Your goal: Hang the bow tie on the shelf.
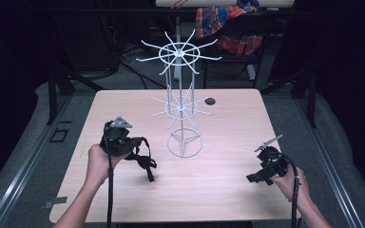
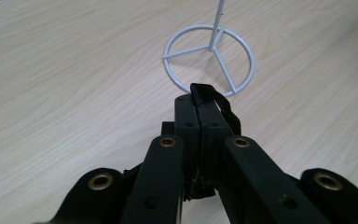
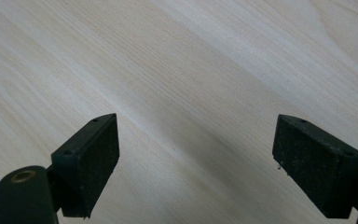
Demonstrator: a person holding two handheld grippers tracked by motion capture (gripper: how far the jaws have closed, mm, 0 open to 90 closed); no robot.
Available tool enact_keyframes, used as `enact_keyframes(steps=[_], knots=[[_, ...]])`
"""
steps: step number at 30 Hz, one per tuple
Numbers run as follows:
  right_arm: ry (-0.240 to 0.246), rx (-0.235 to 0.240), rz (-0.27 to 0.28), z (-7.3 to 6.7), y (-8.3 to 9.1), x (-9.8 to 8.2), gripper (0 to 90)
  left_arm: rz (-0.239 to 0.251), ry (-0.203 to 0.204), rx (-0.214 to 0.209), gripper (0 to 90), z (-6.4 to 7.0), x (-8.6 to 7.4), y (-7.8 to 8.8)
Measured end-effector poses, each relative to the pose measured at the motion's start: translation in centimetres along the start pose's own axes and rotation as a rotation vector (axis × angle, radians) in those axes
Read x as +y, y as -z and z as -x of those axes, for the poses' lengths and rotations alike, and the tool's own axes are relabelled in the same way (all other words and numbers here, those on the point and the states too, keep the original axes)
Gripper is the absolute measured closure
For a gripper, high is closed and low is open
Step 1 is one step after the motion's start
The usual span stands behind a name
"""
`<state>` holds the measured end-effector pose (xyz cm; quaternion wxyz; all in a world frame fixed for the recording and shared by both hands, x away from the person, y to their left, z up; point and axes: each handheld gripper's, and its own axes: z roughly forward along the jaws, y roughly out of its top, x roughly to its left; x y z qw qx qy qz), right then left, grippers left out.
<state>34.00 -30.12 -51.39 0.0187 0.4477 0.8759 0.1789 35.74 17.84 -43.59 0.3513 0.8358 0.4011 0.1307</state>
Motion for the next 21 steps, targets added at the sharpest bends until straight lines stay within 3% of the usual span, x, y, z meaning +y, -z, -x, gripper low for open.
enact_keyframes(steps=[8, 21], knots=[[-0.005, 0.001, -0.003, 0.0, -0.1, 0.0, 14.3, 0.01, 0.0, 0.001, 88.8, -0.2, 0.5, 0.4], [-0.002, -0.007, -0.005, 0.0, -0.1, 0.0, 14.4, 0.05, -0.016, 0.011, 88.8, -0.5, 2.9, 1.7]])
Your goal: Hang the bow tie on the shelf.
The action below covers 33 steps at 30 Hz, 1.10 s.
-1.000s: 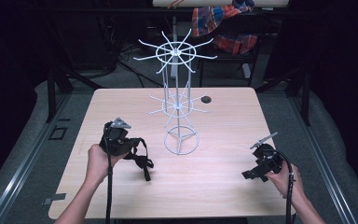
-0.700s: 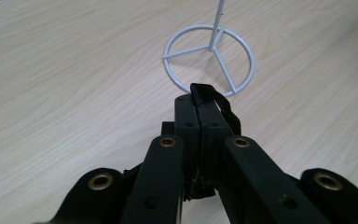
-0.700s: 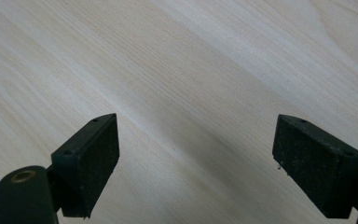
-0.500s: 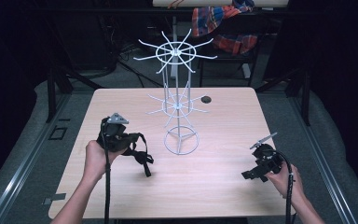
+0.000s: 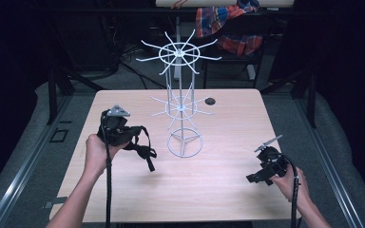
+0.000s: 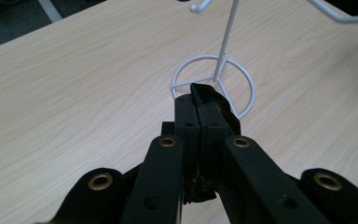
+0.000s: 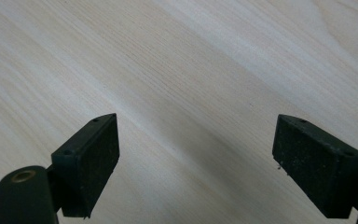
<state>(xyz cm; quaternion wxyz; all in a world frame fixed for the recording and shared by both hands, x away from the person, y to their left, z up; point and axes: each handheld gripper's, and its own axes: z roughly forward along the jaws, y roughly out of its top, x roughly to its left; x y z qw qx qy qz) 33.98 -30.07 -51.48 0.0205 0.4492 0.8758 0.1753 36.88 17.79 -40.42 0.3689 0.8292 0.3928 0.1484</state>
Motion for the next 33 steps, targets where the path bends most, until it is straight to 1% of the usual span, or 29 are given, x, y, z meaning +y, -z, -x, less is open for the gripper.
enact_keyframes(steps=[7, 10, 11, 22, 33], knots=[[0.001, -0.001, 0.0, 0.0, 0.0, 0.0, 14.4, 0.007, -0.015, 0.007, 88.8, 0.1, 0.9, 0.3], [-0.012, -0.003, 0.016, -0.1, -0.1, -0.1, 14.4, 0.011, -0.02, 0.013, 88.8, 0.1, 1.4, 0.5], [0.007, 0.001, -0.004, 0.0, 0.0, 0.0, 14.4, 0.012, -0.022, 0.014, 88.9, 0.1, 1.5, 0.5], [0.013, 0.003, -0.007, 0.1, -0.1, 0.0, 14.4, 0.026, -0.036, 0.025, 88.8, 0.1, 2.9, 0.9], [0.014, 0.003, -0.008, 0.1, -0.1, 0.0, 14.4, 0.019, -0.047, 0.033, 88.8, -0.1, 3.9, 0.6]])
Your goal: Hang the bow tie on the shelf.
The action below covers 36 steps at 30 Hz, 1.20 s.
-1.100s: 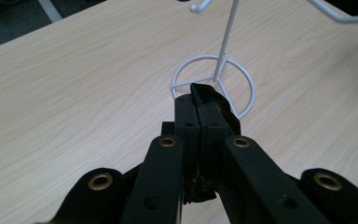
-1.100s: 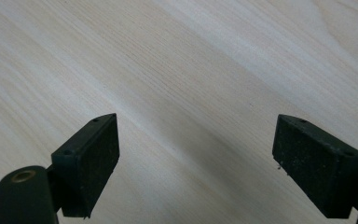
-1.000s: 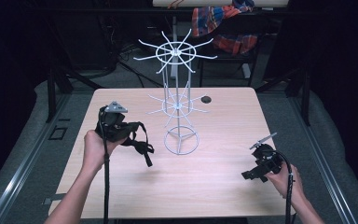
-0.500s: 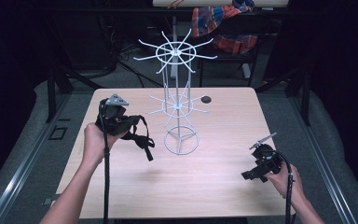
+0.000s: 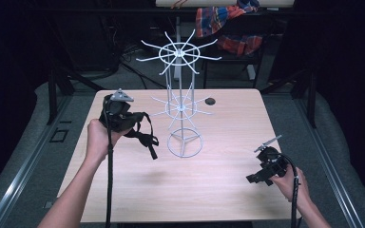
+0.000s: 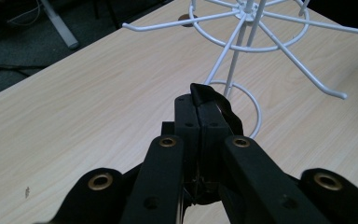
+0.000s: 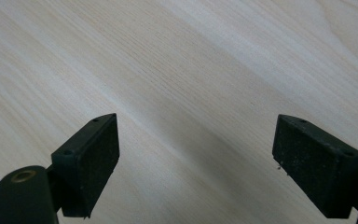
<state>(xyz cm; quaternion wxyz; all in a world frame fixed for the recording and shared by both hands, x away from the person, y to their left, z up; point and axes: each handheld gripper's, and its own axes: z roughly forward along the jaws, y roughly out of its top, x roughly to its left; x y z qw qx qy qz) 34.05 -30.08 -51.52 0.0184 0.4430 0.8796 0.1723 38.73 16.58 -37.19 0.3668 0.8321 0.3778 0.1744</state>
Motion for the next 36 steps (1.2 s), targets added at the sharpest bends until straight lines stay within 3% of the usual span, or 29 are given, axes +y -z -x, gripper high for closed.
enact_keyframes(steps=[17, 28, 36], knots=[[0.001, 0.001, 0.0, -0.1, -0.1, 0.0, 14.4, -0.027, -0.014, 0.023, 88.8, -0.6, 1.0, -1.1], [-0.009, 0.002, 0.011, -0.1, -0.2, 0.0, 14.4, -0.046, -0.021, 0.011, 88.8, -0.8, 1.2, -1.5], [0.0, 0.003, -0.01, -0.1, -0.1, 0.0, 14.4, -0.052, -0.017, 0.005, 88.8, -0.8, 1.2, -2.0]])
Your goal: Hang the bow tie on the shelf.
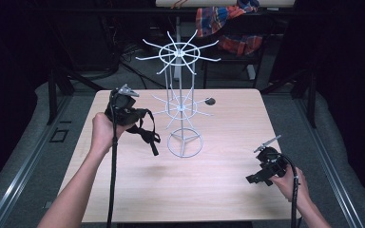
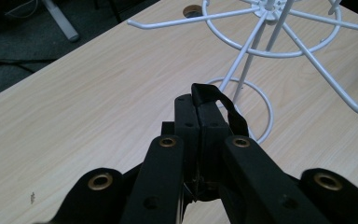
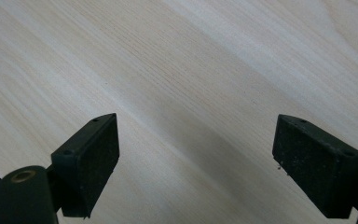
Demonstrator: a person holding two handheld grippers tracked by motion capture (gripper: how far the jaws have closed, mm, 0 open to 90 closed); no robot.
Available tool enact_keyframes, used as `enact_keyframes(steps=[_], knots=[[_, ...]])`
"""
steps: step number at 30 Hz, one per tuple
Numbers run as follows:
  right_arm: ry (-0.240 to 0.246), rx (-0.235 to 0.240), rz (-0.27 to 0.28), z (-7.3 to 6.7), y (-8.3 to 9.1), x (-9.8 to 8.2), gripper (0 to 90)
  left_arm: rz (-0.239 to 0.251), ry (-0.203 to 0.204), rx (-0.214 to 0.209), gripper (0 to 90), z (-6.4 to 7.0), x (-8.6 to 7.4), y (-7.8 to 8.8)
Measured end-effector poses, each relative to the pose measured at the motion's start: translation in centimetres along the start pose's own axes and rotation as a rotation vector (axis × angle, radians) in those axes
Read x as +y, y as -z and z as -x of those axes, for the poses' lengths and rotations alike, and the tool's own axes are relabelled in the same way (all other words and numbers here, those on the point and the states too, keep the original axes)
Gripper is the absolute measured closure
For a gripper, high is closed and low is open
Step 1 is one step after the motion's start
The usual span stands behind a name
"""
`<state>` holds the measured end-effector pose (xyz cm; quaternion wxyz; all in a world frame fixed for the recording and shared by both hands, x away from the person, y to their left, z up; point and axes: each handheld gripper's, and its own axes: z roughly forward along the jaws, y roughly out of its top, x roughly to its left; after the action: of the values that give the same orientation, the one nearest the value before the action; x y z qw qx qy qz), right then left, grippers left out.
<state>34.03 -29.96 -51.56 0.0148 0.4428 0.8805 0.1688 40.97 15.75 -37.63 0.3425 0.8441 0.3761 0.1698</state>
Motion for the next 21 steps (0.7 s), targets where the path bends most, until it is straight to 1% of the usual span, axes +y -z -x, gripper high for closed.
enact_keyframes(steps=[4, 13, 17, 18, 21], knots=[[-0.002, -0.001, 0.002, 0.0, 0.0, 0.0, 14.3, -0.007, -0.005, -0.005, 88.8, 0.0, 0.0, -0.2], [0.005, 0.0, 0.001, 0.0, 0.0, 0.0, 14.4, -0.012, 0.002, -0.027, 88.8, 0.0, -0.1, -0.5], [-0.001, -0.004, 0.008, -0.1, 0.0, 0.0, 14.4, -0.014, 0.005, -0.027, 88.8, 0.2, -0.4, -0.8], [-0.004, 0.004, 0.01, -0.1, -0.1, 0.0, 14.3, -0.015, 0.004, -0.029, 88.8, 0.2, -0.4, -0.9], [0.005, 0.0, 0.001, 0.0, 0.0, 0.0, 14.3, -0.017, 0.008, -0.031, 88.8, 0.3, -0.7, -1.2]])
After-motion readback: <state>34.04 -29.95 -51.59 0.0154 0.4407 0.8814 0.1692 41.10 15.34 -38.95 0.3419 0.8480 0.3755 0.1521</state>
